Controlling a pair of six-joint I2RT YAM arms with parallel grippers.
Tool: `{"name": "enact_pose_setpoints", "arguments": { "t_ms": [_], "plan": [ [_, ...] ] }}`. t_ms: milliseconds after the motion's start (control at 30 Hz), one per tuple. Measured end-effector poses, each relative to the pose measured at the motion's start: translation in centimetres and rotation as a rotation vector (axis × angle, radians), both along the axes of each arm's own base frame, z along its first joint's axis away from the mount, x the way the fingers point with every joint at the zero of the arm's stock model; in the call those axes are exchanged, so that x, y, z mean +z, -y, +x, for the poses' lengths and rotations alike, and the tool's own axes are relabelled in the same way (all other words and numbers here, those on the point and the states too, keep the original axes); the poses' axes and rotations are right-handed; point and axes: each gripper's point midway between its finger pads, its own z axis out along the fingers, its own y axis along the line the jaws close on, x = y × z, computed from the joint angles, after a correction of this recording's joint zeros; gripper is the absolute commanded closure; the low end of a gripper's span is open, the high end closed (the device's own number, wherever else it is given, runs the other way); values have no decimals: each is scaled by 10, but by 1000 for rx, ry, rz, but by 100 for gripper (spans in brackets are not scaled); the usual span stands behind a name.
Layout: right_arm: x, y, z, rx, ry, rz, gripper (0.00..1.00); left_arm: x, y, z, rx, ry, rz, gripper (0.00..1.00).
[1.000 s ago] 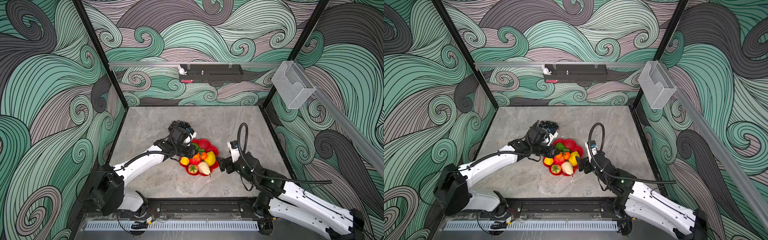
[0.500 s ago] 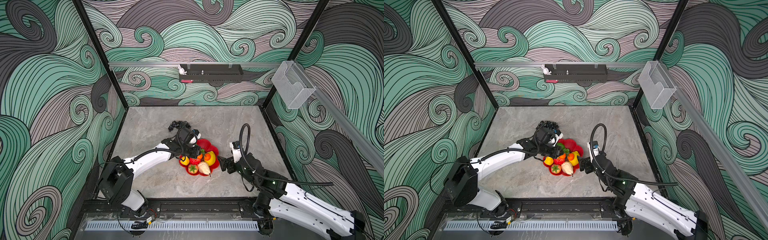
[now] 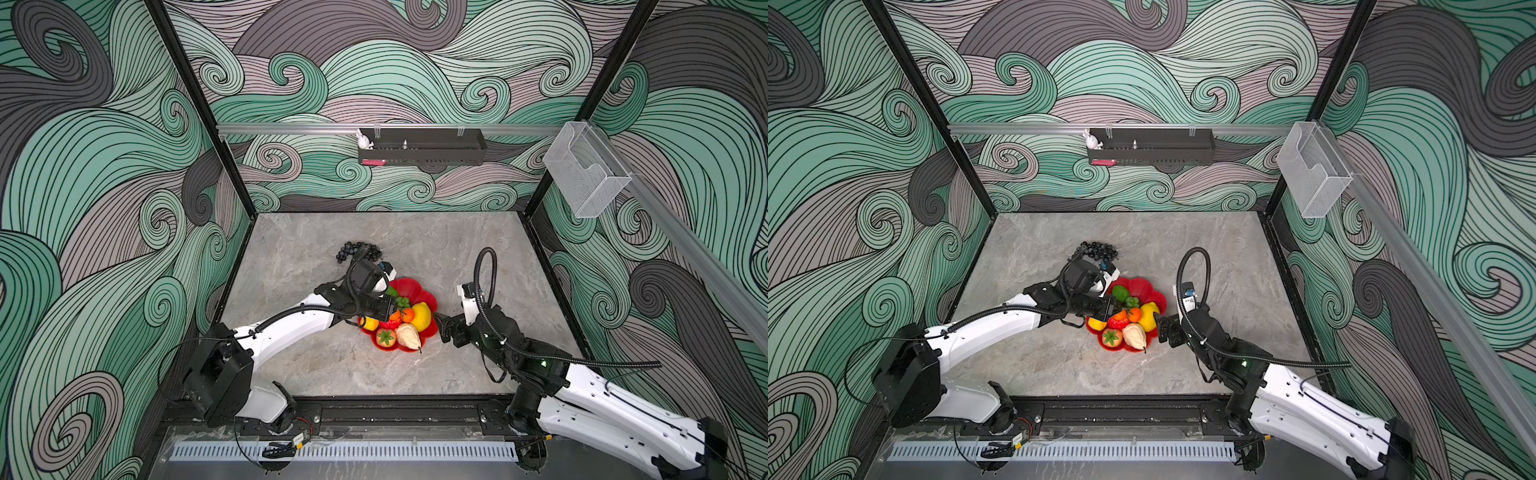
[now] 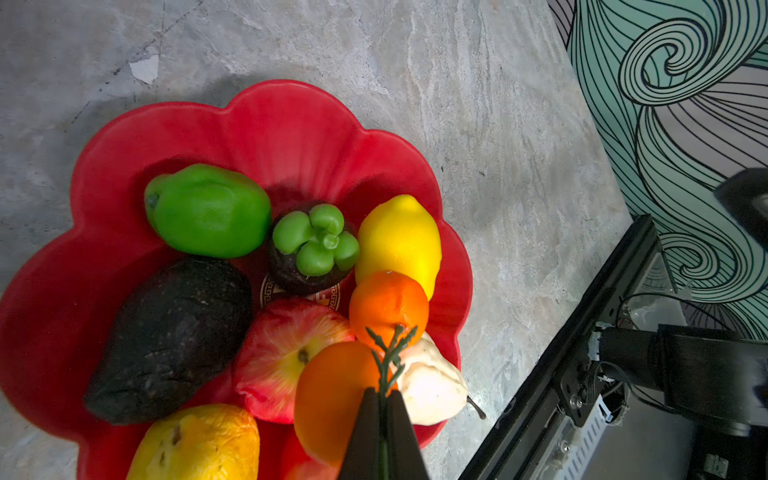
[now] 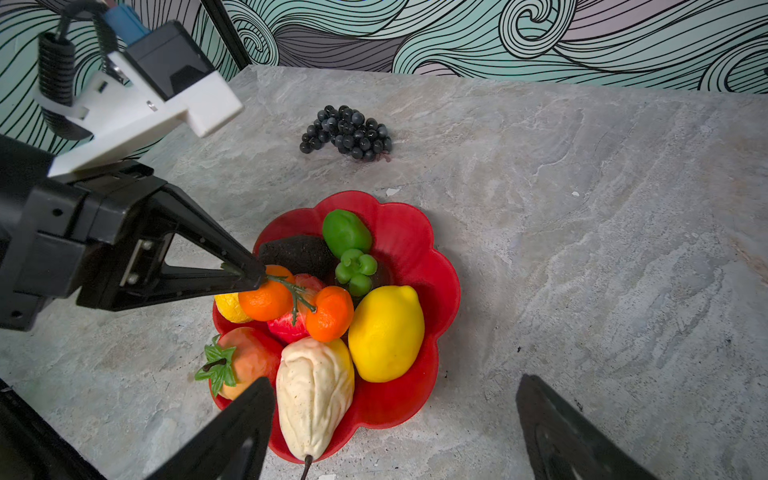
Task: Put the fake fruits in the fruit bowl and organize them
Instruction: 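Lower the tomatoes into the bowl with the left gripper and open it, then move the right gripper to the dark grapes while the left gripper withdraws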
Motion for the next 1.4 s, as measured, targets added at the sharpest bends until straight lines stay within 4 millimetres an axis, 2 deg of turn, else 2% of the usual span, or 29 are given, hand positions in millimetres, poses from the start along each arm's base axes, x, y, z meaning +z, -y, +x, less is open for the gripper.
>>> {"name": "enact_pose_setpoints", "arguments": {
  "t_ms": [200,367,500,1000,1133,1267,1400],
  "plan": [
    [0,0,0,-2,-3,5,8,-3,0,-2,5,-10,-8,93],
    [-1,-1,0,0,-7,4,8,-3,2,-2,4,-15,-18,78],
    [-1,-1,0,0,-7,4,8,-6,-2,-6,5,-20,-11,76],
    [3,-1,-2,7,-1,20,8,9,-16,-2,51,23,7,59],
    [5,0,-2,6,4,26,8,29,-28,15,111,64,-6,56],
    [4,0,-2,7,2,24,7,51,-51,46,223,116,-21,52],
    [3,0,-3,8,-3,19,4,62,-75,78,334,131,-12,52]
  ]
}}
